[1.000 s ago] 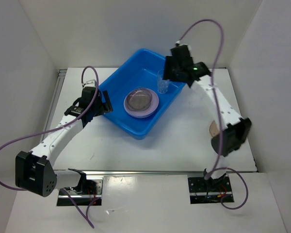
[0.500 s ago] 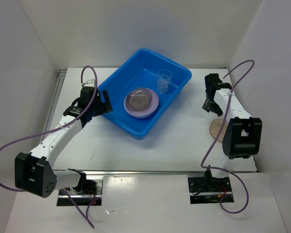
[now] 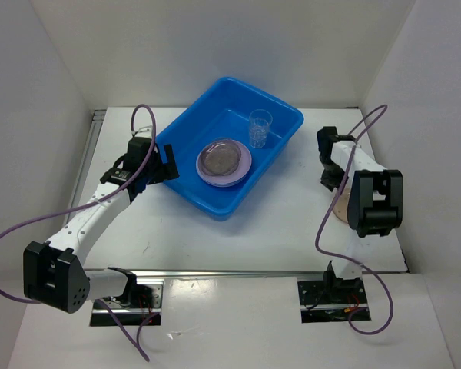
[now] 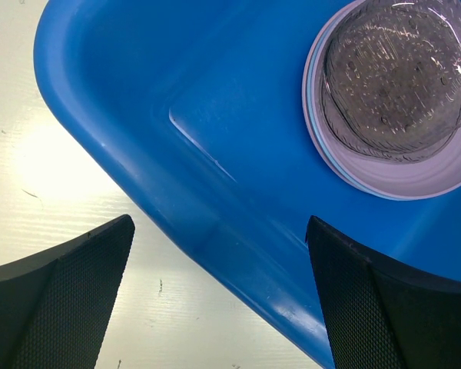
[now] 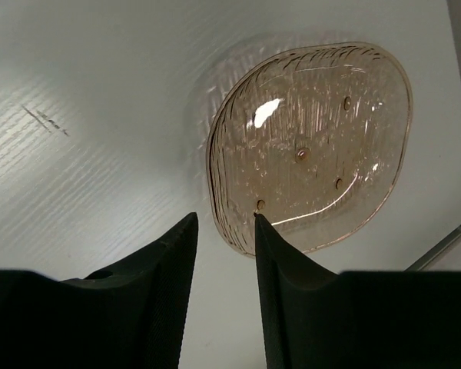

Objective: Place the mixed dishes into the plastic bin

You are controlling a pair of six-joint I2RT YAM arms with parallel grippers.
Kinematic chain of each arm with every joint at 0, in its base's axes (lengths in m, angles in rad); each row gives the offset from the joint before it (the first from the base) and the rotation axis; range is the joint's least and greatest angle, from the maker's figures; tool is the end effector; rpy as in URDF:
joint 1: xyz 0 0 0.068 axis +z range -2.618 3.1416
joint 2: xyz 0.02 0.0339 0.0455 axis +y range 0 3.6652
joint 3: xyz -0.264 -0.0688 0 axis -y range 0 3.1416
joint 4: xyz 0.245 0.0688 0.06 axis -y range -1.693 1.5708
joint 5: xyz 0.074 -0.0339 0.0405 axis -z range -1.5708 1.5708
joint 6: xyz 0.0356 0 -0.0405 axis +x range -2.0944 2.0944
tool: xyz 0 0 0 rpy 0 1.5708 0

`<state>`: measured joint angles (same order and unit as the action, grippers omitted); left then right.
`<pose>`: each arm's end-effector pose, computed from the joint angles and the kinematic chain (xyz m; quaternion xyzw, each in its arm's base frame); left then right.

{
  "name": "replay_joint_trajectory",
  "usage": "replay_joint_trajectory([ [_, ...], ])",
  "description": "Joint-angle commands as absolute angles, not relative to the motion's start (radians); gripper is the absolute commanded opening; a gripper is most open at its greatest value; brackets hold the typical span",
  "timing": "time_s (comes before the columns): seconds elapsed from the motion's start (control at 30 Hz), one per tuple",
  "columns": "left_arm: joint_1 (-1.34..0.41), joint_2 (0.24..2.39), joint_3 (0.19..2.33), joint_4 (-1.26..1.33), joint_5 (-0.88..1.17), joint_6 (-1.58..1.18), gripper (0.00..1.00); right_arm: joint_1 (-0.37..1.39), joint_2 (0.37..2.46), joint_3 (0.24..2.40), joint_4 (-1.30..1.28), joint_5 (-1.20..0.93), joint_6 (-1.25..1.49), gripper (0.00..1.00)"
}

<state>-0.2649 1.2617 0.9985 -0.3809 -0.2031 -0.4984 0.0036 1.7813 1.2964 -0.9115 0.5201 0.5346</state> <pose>0.2711 -0.0661 0.2938 -0.1487 0.8786 -0.0814 0.4464 0.3381 -0.0165 0.2073 0.2742 0.9231 -0.2246 0.1492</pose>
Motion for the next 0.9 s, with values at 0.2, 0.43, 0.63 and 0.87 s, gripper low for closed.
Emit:
replay_joint_trajectory([
  [0.2, -0.27, 1.239, 0.999, -0.348, -0.21, -0.474, 1.0, 0.018, 1.894, 1.324, -0.957, 0.606, 0.566, 0.37],
  [0.43, -0.27, 1.239, 0.999, -0.348, -0.21, -0.465, 1.0, 0.018, 1.937, 1.324, -0.957, 0.617, 0.566, 0.35],
  [0.63, -0.27, 1.249, 0.999, -0.348, -0.219, -0.465, 1.0, 0.018, 1.971, 1.324, -0.939, 0.617, 0.566, 0.27],
  [0.87, -0.27, 1.249, 0.999, -0.348, -0.238, -0.456, 1.0, 0.028, 2.002, 1.324, -0.939, 0.617, 0.557, 0.02],
])
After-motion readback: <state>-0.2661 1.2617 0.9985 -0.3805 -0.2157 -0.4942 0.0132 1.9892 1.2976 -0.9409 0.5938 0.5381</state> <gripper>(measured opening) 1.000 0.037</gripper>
